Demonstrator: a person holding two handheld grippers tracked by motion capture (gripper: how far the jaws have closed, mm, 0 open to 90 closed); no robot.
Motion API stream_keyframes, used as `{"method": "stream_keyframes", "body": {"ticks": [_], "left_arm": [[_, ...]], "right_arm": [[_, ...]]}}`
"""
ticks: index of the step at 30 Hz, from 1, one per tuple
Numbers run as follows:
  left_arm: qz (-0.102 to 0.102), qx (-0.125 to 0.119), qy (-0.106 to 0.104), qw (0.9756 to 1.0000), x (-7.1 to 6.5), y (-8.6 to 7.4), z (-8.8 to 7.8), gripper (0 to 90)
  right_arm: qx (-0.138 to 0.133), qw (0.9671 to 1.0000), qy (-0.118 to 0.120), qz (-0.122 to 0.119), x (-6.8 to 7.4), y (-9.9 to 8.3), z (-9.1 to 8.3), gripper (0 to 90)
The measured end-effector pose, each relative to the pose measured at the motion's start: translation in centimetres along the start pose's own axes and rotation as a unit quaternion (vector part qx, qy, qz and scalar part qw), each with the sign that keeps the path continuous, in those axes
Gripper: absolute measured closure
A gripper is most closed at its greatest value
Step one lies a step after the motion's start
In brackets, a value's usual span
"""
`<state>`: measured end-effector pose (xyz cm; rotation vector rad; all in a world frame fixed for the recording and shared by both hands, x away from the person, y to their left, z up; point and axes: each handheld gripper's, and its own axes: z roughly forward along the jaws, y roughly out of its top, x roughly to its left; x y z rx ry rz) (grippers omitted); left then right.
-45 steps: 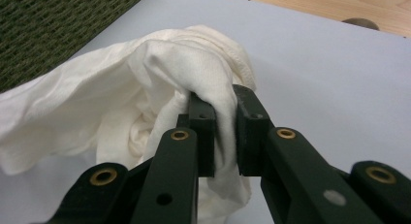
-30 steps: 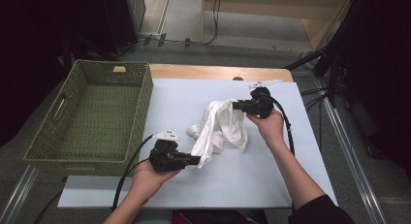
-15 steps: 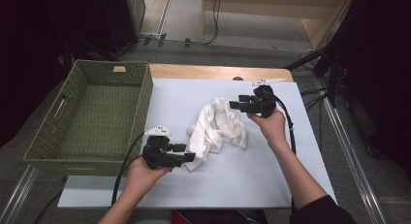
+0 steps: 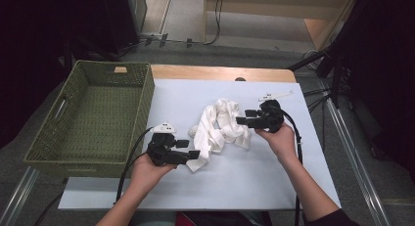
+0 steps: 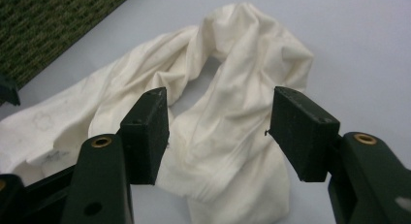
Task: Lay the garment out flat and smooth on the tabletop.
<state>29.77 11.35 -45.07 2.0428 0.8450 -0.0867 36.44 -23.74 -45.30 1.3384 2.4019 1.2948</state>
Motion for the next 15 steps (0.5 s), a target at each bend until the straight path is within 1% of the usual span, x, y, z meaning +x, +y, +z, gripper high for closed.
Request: {"method": "stream_keyframes", "body": {"ticks": [3, 7, 10, 12, 15], "left_arm": [[0.006, 0.000, -0.002, 1.0000, 0.0, 0.3, 0.3, 34.3], [0.005, 0.001, -0.001, 1.0000, 0.3, 0.6, 0.9, 34.2], [0.000, -0.005, 0.000, 1.0000, 0.7, 0.9, 1.4, 30.0], [0.003, -0.002, 0.003, 1.0000, 0.8, 1.1, 1.8, 28.0], [0.001, 0.002, 0.002, 1.0000, 1.2, 1.3, 2.5, 24.6]], "right_arm": [[0.002, 1.0000, 0.001, 0.007, 0.3, -1.0, -0.3, 37.4], [0.003, 1.0000, 0.001, 0.002, 0.9, -2.3, -0.7, 37.0], [0.005, 1.0000, 0.000, 0.000, 1.3, -3.1, -0.8, 36.5], [0.005, 1.0000, 0.000, -0.003, 1.5, -3.6, -0.7, 36.7], [0.009, 1.0000, 0.000, -0.003, 1.6, -4.0, -0.6, 36.8]]}}
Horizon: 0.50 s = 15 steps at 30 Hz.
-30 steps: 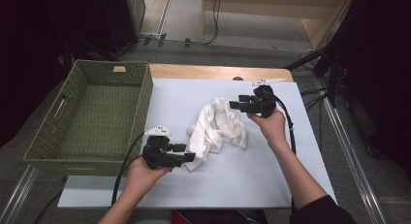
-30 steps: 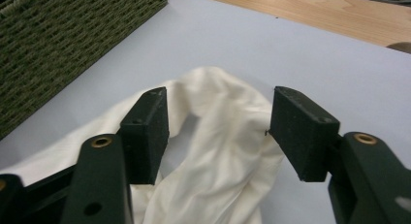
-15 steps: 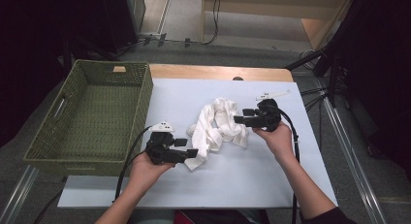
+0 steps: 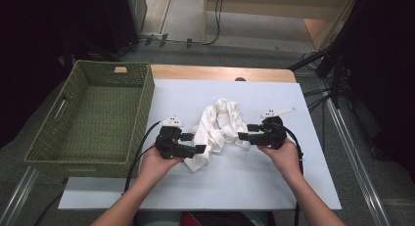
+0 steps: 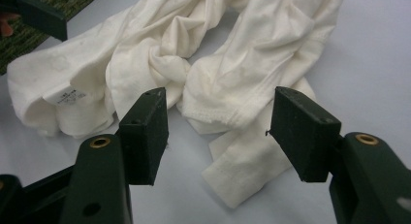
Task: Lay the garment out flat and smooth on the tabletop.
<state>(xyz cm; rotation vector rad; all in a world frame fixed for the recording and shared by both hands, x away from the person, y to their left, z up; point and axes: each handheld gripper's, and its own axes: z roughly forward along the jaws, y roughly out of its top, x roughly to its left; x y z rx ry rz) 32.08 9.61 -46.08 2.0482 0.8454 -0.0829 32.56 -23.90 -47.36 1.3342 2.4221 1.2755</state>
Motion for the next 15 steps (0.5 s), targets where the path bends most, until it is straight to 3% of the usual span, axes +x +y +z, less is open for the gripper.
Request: {"method": "stream_keyframes", "body": {"ticks": [5, 15], "left_arm": [[-0.001, 0.003, 0.012, 0.9999, 0.5, 0.2, 1.1, 21.7], [0.000, 0.019, 0.035, 0.9992, 2.1, -0.4, 3.6, 21.8]], "right_arm": [[0.004, 0.9999, -0.004, 0.011, 0.0, -0.5, 0.6, 36.3], [0.017, 0.9997, -0.016, 0.005, 0.1, -0.7, 1.8, 37.0]]}}
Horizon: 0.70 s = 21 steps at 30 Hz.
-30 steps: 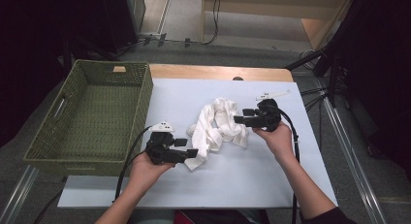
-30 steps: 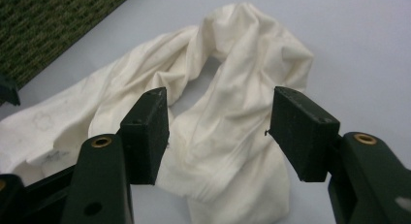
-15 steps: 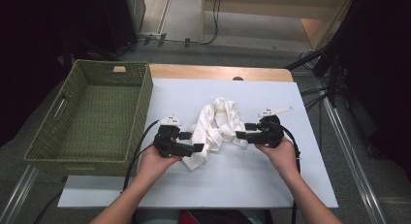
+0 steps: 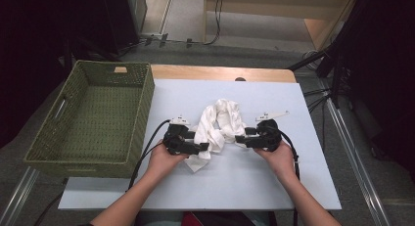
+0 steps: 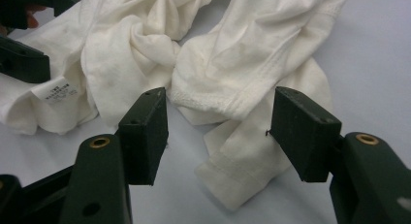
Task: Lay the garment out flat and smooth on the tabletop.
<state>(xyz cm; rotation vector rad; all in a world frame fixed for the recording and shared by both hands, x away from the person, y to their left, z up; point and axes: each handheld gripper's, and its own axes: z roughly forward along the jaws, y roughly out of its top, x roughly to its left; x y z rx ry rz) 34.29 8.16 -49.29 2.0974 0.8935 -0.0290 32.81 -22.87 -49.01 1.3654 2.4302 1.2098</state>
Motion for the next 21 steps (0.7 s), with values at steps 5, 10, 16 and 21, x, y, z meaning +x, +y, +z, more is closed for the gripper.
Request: {"method": "stream_keyframes", "body": {"ticks": [5, 10, 16, 21], "left_arm": [[-0.004, 0.006, 0.005, 1.0000, 0.5, -0.3, 0.8, 23.5], [-0.011, 0.005, -0.007, 0.9999, 0.9, -0.4, 1.4, 32.5], [-0.002, 0.005, -0.011, 0.9999, 0.7, -0.6, 1.7, 45.7], [-0.007, 0.014, -0.033, 0.9993, 0.5, -0.7, 1.9, 60.1]], "right_arm": [[0.003, 1.0000, -0.003, 0.003, 0.0, 0.1, 0.5, 41.0], [0.013, 0.9998, -0.008, 0.011, -0.5, 0.1, 1.0, 48.8], [0.004, 0.9996, 0.002, 0.028, -0.6, 0.4, 0.8, 72.7], [0.010, 0.9995, 0.013, 0.027, -0.2, 0.8, 0.3, 79.5]]}}
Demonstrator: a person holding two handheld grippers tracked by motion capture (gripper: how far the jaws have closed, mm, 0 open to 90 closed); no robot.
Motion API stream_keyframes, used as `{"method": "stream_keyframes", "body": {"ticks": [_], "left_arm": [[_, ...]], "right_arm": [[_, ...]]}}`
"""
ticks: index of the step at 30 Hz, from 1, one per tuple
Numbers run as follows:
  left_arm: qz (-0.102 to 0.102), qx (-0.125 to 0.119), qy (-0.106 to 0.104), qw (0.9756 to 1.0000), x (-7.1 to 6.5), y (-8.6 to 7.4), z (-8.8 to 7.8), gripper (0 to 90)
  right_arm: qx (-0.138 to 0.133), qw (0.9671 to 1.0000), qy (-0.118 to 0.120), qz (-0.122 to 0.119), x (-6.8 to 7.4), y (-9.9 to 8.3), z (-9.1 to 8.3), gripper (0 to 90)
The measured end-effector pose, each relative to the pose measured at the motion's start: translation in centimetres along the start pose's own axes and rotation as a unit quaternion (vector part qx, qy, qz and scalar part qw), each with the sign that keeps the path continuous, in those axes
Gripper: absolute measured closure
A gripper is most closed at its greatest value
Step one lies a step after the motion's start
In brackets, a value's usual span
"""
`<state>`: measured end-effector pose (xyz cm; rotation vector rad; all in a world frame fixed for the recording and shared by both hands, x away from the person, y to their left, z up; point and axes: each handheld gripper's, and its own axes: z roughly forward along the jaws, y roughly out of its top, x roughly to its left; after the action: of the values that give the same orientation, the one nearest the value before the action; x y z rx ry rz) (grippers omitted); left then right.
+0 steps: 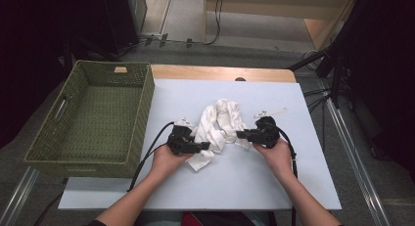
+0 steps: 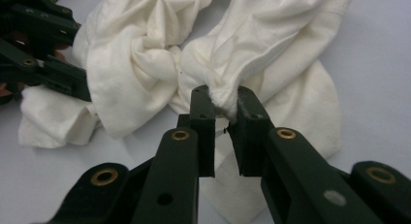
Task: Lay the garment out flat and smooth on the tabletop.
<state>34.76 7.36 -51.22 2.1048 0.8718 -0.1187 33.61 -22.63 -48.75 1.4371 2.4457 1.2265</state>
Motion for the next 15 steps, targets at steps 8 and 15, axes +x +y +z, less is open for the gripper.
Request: {"method": "stream_keyframes", "body": {"ticks": [8, 15], "left_arm": [[-0.027, 0.007, -0.029, 0.9992, -0.1, 0.1, 0.0, 78.4], [-0.020, 0.001, -0.077, 0.9968, -2.0, 1.0, -0.9, 79.9]], "right_arm": [[-0.038, 0.9993, 0.002, -0.004, 0.4, 0.8, -2.3, 81.7], [-0.074, 0.9972, 0.004, -0.004, 0.6, 1.7, -4.7, 81.7]]}}
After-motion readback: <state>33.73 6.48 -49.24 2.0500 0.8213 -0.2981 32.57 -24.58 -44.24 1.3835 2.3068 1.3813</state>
